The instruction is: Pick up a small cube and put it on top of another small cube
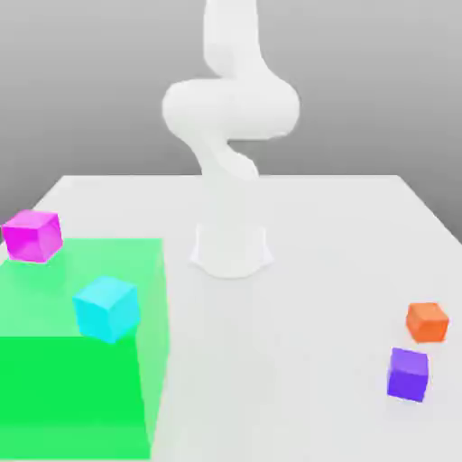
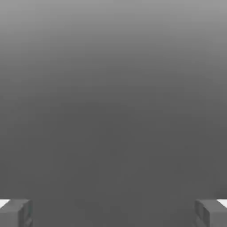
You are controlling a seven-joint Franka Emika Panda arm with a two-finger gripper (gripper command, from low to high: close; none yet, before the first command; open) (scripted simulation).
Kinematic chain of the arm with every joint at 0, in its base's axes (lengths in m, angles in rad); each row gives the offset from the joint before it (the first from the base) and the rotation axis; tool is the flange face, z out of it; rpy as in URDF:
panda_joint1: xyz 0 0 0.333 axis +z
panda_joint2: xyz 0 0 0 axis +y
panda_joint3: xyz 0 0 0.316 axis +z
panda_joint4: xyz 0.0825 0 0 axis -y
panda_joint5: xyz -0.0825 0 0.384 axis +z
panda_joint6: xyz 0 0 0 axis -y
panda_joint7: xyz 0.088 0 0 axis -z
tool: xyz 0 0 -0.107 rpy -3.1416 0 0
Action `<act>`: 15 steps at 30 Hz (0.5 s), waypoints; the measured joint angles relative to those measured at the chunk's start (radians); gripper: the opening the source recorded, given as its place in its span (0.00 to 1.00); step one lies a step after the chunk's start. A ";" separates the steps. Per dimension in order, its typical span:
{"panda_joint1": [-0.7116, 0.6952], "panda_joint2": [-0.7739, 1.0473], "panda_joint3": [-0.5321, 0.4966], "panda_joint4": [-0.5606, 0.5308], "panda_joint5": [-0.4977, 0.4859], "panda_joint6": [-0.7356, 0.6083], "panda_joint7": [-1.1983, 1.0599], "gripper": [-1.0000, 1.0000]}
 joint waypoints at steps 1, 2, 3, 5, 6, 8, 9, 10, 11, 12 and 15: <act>0.023 0.039 0.001 -0.010 0.007 0.017 -0.030 0.50; 0.046 0.077 0.002 -0.020 0.013 0.035 -0.059 0.50; 0.068 0.114 0.003 -0.030 0.019 0.052 -0.087 0.50; 0.110 0.188 0.008 -0.049 0.030 0.085 -0.142 0.50; 0.129 0.224 0.012 -0.059 0.037 0.101 -0.170 0.50; 0.166 0.297 0.022 -0.078 0.048 0.135 -0.224 0.50; 0.184 0.333 0.029 -0.087 0.052 0.151 -0.250 0.50; 0.200 0.369 0.036 -0.097 0.056 0.168 -0.276 0.50; 0.216 0.405 0.044 -0.106 0.060 0.184 -0.302 0.50; 0.232 0.441 0.052 -0.116 0.062 0.201 -0.327 0.50; 0.275 0.550 0.081 -0.145 0.060 0.251 -0.395 0.50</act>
